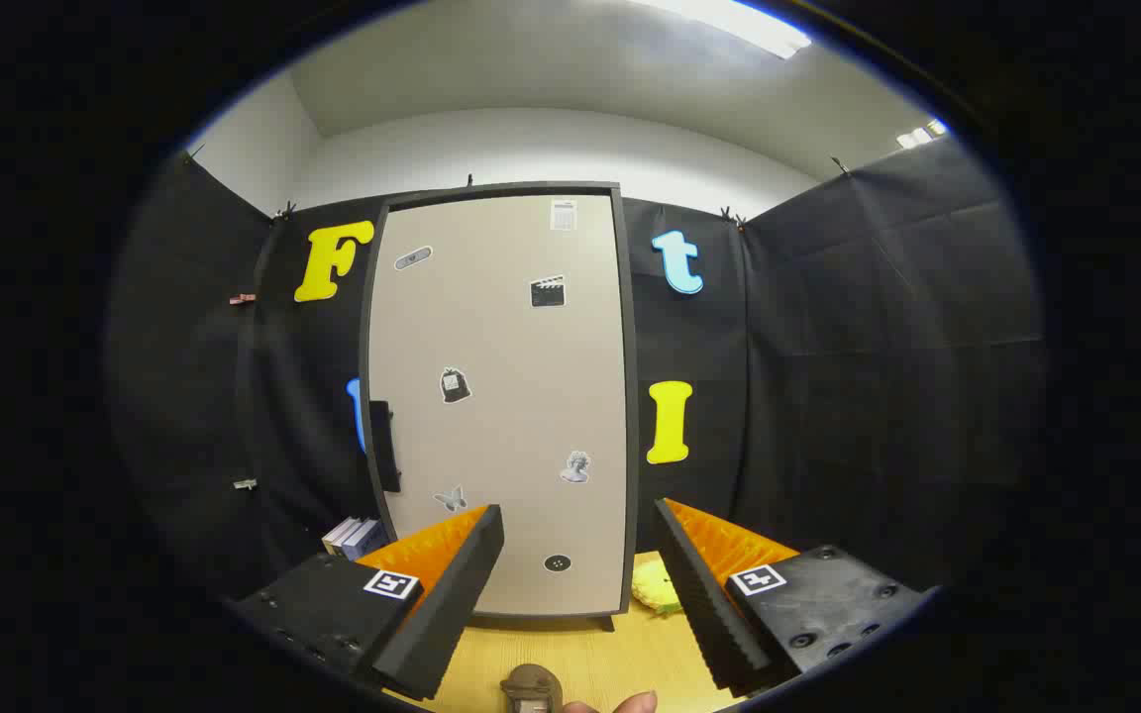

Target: Open the shoe cabinet door, grab the shoes and put them into the shoe cabinet, then close the shoe cabinet door.

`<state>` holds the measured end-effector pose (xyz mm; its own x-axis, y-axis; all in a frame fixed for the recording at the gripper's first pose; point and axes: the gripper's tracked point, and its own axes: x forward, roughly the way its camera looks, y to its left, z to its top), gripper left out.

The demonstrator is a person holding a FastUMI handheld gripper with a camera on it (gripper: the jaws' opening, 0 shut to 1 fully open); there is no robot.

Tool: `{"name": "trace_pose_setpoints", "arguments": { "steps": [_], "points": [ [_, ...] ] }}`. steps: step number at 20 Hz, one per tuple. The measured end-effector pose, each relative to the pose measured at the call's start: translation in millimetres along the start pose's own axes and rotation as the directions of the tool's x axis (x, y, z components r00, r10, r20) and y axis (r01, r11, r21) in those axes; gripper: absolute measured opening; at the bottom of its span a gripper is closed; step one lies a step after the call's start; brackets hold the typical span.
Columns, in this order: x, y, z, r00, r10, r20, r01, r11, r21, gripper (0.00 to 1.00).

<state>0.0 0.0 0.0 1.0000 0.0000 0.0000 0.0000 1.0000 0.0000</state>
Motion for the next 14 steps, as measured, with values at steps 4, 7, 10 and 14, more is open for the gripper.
{"name": "trace_pose_setpoints", "arguments": {
  "steps": [4,7,10,14],
  "points": [
    [0.7,-0.9,0.0,1.0,-0.002,-0.001,0.002,1.0,0.008,0.98],
    [0.0,-0.3,0.1,1.0,-0.003,0.002,0.003,1.0,0.011,0.98],
    [0.4,2.4,-1.5,1.0,-0.001,-0.003,0.001,1.0,0.011,0.98],
    [0.5,8.4,-1.3,1.0,0.003,-0.006,-0.003,1.0,0.011,0.98]
  ]
}}
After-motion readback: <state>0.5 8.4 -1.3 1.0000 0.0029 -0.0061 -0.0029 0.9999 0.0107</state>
